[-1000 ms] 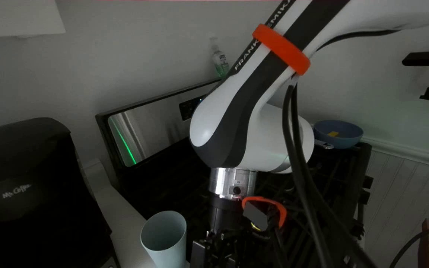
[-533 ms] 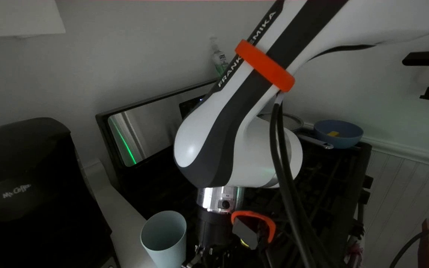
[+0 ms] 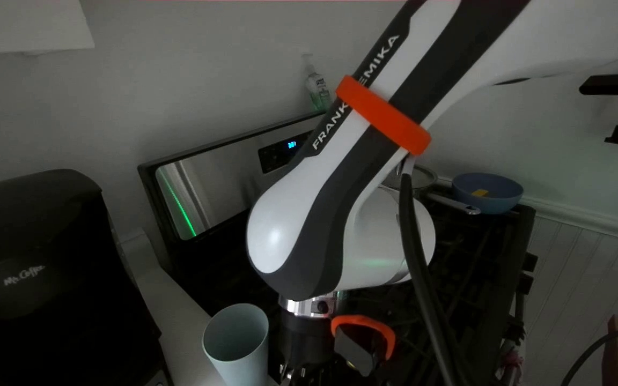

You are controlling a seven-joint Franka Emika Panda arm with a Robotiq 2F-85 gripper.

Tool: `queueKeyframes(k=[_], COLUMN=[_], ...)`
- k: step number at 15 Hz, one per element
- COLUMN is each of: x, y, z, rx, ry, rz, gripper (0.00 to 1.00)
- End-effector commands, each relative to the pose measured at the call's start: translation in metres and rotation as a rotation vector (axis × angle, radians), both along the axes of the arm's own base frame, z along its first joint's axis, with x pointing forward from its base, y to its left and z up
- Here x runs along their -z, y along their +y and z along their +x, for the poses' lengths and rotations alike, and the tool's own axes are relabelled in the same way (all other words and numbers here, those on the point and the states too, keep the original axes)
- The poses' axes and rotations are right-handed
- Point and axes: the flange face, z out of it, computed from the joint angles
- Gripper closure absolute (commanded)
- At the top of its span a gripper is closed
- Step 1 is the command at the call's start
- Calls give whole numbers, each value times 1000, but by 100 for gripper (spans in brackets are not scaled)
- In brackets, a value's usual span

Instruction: Put the white bowl on the stove

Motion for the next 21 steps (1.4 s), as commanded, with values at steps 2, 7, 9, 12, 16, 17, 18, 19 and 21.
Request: queueKeyframes(k=[2,7,9,12,16,17,18,19,21], x=[-9,-20,-27,-31,-33,-30,-27,-22,-20], y=[7,8,1,-21,-52,-55,-57,-56,-49], z=[4,7,10,15,22,22,23,22,20], rx=[-18,-20,5,70,152,163,173,174,163], ry=[-28,-30,-29,19,80,96,107,109,104], rz=[-46,-43,-17,50,147,147,141,118,99], gripper=[100,98,98,98,98,98,98,98,98])
